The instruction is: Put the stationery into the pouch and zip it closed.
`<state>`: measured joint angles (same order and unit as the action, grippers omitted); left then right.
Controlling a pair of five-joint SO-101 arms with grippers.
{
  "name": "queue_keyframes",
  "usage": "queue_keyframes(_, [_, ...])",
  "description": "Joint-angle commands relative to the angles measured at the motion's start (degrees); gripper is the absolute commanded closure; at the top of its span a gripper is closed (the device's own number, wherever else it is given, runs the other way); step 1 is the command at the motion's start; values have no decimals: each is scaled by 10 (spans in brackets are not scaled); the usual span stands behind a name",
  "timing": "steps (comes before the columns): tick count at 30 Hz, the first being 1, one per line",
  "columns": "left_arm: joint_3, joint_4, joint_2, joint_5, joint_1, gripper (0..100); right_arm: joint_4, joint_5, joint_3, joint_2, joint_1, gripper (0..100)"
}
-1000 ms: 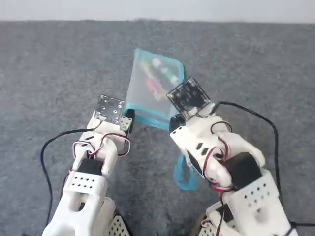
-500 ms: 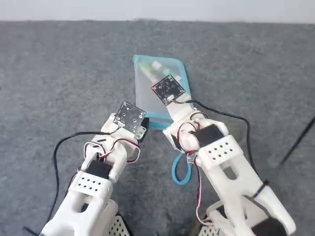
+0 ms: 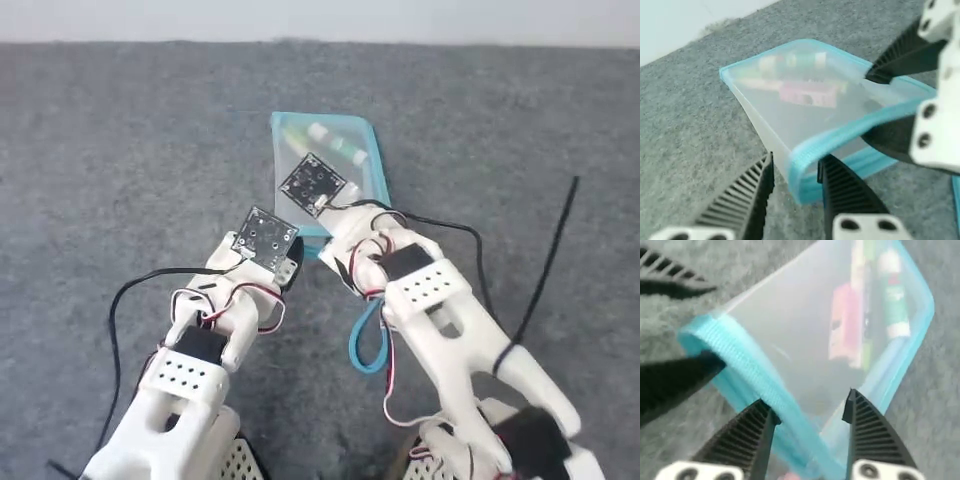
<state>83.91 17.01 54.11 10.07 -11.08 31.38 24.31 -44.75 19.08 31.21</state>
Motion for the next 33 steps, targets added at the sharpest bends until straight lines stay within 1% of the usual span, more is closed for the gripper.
queue_keyframes(1, [-27,12,8,4,-4,867,-77,11,7,-13,-1,825])
queue_keyframes(6, [-29,19,8,4,-4,867,-141,9,9,-41,-31,834])
queue_keyframes(8, [-29,18,8,4,-4,867,-160,9,9,-49,-47,883])
queue_keyframes(11, [-29,18,8,4,-4,867,-190,11,6,-58,-62,998])
queue_keyframes(12, [-29,18,8,4,-4,867,-196,10,5,-60,-66,987])
queue_keyframes(14, [-29,18,8,4,-4,867,-196,11,5,-58,-71,995])
queue_keyframes(19, [-36,19,9,4,2,867,-146,12,3,-29,-100,991])
queue_keyframes(25, [-50,25,10,1,36,863,-6,11,4,43,-106,991])
queue_keyframes(27, [-67,53,10,-15,48,863,31,9,3,70,-107,991])
queue_keyframes(29, [-91,98,22,-33,58,862,55,-1,3,93,-106,991])
queue_keyframes(33, [-108,196,127,-47,63,861,90,-14,3,127,-102,991])
